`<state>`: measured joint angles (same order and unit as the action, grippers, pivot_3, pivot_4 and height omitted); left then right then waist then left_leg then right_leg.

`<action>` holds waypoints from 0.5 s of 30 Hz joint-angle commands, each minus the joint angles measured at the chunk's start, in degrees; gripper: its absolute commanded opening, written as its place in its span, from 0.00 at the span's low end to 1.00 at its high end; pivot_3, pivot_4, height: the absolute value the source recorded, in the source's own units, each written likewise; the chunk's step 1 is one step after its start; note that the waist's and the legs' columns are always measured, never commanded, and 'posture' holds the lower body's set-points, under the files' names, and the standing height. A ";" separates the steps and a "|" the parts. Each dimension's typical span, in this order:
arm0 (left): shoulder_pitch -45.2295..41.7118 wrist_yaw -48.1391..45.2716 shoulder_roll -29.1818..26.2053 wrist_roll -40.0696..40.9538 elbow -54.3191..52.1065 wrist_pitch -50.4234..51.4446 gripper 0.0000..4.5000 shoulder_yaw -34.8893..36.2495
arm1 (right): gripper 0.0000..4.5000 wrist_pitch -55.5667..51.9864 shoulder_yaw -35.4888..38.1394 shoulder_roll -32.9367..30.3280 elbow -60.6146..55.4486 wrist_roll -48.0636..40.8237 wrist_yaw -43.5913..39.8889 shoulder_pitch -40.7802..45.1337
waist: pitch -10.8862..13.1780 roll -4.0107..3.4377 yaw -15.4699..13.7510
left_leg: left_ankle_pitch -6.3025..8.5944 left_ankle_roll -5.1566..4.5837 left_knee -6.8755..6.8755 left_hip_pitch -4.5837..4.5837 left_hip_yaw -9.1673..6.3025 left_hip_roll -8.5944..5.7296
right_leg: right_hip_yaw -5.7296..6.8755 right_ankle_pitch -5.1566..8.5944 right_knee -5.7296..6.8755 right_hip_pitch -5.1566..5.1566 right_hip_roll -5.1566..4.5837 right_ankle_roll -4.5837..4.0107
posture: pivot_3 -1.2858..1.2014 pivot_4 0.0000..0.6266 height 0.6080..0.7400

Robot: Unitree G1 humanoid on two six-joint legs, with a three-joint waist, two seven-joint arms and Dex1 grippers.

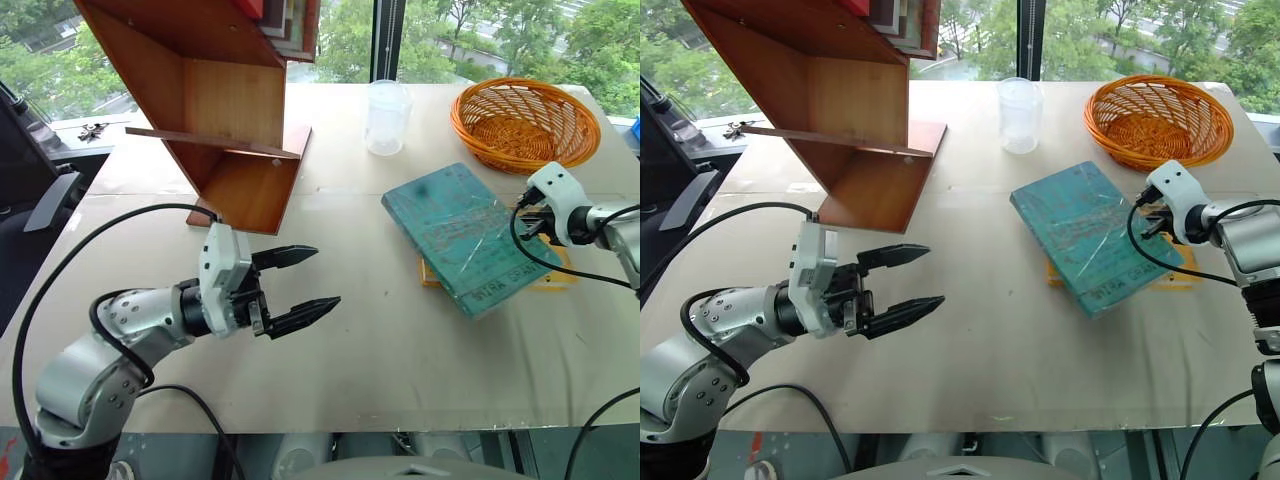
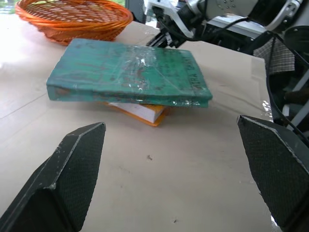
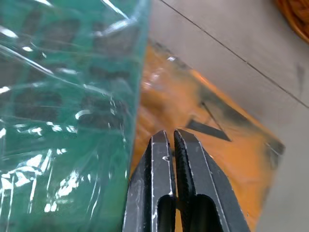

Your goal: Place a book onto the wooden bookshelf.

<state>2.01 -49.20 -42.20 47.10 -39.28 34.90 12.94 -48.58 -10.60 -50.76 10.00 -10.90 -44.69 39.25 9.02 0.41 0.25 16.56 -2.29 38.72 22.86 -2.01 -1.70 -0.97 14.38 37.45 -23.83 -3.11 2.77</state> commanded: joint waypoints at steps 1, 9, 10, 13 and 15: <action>1.54 -0.12 -0.09 -0.67 -1.66 -2.19 1.00 1.07 | 0.01 -1.69 0.90 2.03 -4.79 -0.88 -0.63 0.87 | 0.00 0.00 0.33 | 0.00 0.00 0.00 -0.04 0.00 0.00 | -0.02 0.00 0.05 0.00 0.00 0.00 | 0.52 0.24 1.00; 0.59 3.06 0.36 -2.91 1.62 -0.74 1.00 -1.13 | 0.01 4.55 8.16 3.56 -12.37 -1.26 2.41 -5.87 | -0.01 0.00 -0.28 | 0.00 0.01 0.04 -0.13 -0.04 -0.01 | 0.03 0.00 0.24 0.01 -0.01 -0.02 | 0.52 0.24 1.00; -0.29 4.07 0.36 -2.54 2.08 0.67 1.00 -1.79 | 0.01 8.56 10.35 2.18 -13.25 -1.85 0.62 -8.44 | -0.01 0.00 -0.74 | 0.00 0.00 0.05 -0.11 -0.04 -0.02 | 0.02 -0.01 0.22 0.02 -0.02 -0.01 | 0.52 0.24 1.00; -4.28 8.11 0.71 0.18 4.38 7.06 1.00 -3.64 | 0.12 15.90 19.91 -1.94 -17.77 -5.02 -5.72 -18.67 | 0.00 -0.02 -1.62 | 0.00 0.00 0.08 -0.07 -0.03 -0.06 | 0.02 -0.01 0.19 0.02 -0.04 0.00 | 0.52 0.24 1.00; -7.93 10.57 1.10 4.41 6.91 13.28 1.00 -4.23 | 0.26 17.82 29.53 -1.51 -22.85 -10.54 -9.89 -26.85 | -0.01 -0.01 -2.29 | 0.00 -0.01 0.11 0.00 -0.13 -0.06 | 0.10 -0.01 0.16 0.03 -0.04 0.02 | 0.52 0.24 1.00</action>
<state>-4.32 -40.67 -41.29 47.52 -33.28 43.78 8.57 -33.60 10.50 -52.23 -7.70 -16.98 -50.82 15.08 9.02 0.39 -2.05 16.56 -2.30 38.83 22.86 -2.17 -1.75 -0.86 14.38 37.62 -23.78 -3.13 2.79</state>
